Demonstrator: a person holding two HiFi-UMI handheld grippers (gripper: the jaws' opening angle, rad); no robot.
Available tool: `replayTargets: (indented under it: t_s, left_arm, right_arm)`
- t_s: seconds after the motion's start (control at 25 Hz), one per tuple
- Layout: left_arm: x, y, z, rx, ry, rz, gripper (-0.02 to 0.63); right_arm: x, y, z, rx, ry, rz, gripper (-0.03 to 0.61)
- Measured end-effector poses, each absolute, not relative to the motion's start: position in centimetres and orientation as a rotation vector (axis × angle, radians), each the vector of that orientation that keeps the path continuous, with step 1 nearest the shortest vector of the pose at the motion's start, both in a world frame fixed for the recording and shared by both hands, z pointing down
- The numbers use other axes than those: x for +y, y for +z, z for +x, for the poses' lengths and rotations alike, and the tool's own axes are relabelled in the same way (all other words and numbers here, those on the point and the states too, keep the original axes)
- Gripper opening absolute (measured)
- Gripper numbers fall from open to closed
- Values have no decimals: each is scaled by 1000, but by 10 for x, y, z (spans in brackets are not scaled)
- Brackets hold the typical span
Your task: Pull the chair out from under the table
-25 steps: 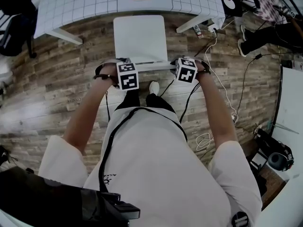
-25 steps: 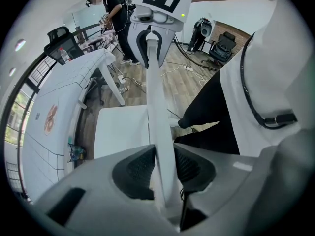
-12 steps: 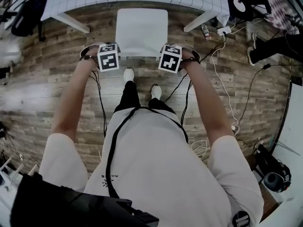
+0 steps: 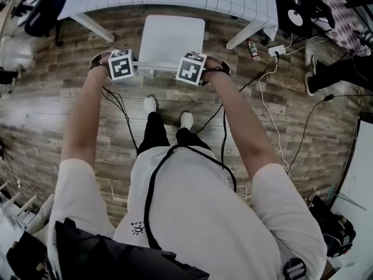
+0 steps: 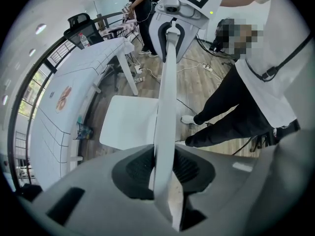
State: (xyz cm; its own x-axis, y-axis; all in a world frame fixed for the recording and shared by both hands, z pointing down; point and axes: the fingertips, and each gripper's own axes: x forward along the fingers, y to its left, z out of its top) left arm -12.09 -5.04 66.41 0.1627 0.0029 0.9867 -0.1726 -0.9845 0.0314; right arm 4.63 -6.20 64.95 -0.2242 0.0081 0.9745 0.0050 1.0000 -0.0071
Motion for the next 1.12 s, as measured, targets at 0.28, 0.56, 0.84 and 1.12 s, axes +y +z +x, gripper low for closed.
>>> replayTargets:
  t_s: [0.28,0.56,0.84,1.12]
  left_arm:
    - [-51,662,-121,-161,1931,2310,91]
    - [-47,660,-125,-116,1906,2337,87]
    - [-32,659,-126,-7,1920,2344,87]
    - [-6,658,-125,33,1924,2338,89]
  right_arm:
    - [-64,649,44,-1791,-25,-23,89]
    - [-62,649,41,-1778,-34,-51,86]
    - [-50,649,40,-1763,-14,-52,87]
    - [-20,647,42,-1747,3,-83,89]
